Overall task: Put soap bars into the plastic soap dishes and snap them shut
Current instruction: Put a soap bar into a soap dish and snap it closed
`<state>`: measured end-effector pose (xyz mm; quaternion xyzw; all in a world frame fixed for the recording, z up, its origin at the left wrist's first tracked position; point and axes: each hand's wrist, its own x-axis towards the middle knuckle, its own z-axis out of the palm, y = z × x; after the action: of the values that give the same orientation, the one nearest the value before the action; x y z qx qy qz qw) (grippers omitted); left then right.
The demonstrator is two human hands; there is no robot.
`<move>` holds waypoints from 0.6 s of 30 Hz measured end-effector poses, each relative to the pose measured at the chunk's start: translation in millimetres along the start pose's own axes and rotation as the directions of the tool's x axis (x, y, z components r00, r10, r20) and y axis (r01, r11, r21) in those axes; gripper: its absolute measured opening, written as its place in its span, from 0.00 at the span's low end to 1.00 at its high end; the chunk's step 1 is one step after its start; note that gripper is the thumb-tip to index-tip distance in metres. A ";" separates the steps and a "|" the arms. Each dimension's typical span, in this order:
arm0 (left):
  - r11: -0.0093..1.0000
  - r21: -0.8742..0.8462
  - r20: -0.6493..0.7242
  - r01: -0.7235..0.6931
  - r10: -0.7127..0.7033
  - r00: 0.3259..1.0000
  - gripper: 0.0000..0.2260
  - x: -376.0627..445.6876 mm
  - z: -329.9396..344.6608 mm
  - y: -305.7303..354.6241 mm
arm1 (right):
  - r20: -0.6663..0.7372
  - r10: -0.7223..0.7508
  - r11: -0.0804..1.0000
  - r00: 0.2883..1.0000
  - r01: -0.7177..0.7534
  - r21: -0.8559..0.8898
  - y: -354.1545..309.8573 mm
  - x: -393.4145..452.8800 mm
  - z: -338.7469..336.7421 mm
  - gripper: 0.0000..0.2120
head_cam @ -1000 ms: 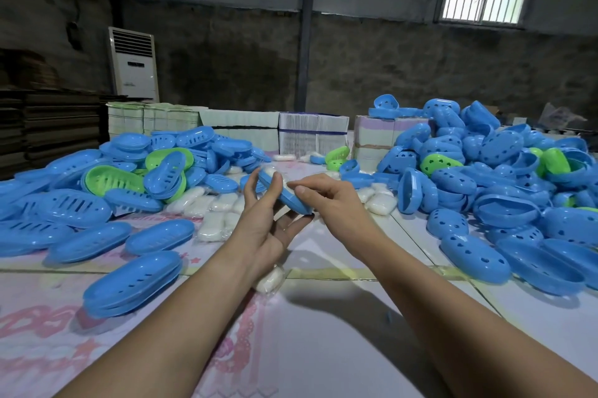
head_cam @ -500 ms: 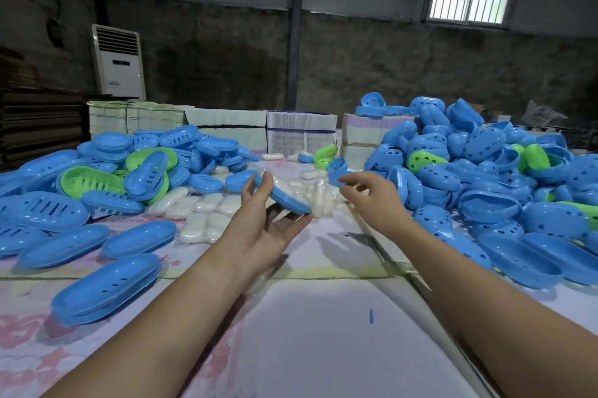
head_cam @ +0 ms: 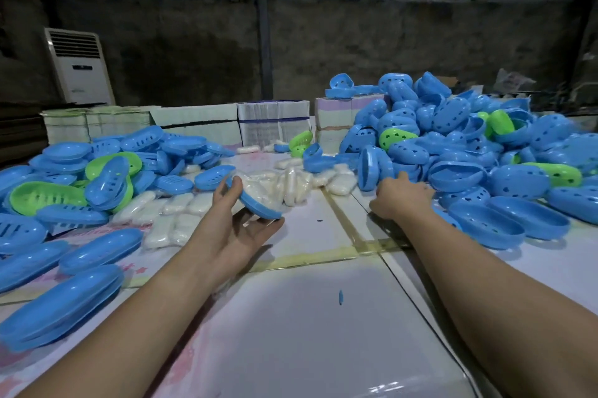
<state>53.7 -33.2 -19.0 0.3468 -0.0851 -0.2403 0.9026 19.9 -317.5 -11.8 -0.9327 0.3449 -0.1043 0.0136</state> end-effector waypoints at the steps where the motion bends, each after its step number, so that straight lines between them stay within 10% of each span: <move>1: 1.000 0.000 0.001 -0.005 0.005 1.000 0.20 0.0 -0.2 0.1 | -0.021 -0.012 1.000 1.000 0.012 -0.006 -0.5 -0.3 0.2 0.16; 13: 1.000 -0.020 -0.005 -0.008 0.008 1.000 0.31 -4.0 2.1 1.5 | -0.147 -0.136 0.958 0.980 0.168 0.234 -13.1 -10.9 -1.8 0.23; 15: 0.999 -0.030 0.003 -0.017 0.017 1.000 0.31 -4.2 2.2 1.5 | -0.192 -0.172 0.818 0.966 0.249 0.518 -25.9 -22.2 -8.6 0.25; 18: 0.998 -0.004 0.005 -0.057 0.057 0.998 0.23 -3.0 1.7 1.3 | -0.212 -0.271 0.330 0.939 0.298 0.896 -55.4 -51.2 -20.7 0.25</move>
<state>51.0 -31.9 -16.8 0.3418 -0.0966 -0.2156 0.9096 13.2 -241.3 4.4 -0.8121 0.0613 -0.2888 0.5034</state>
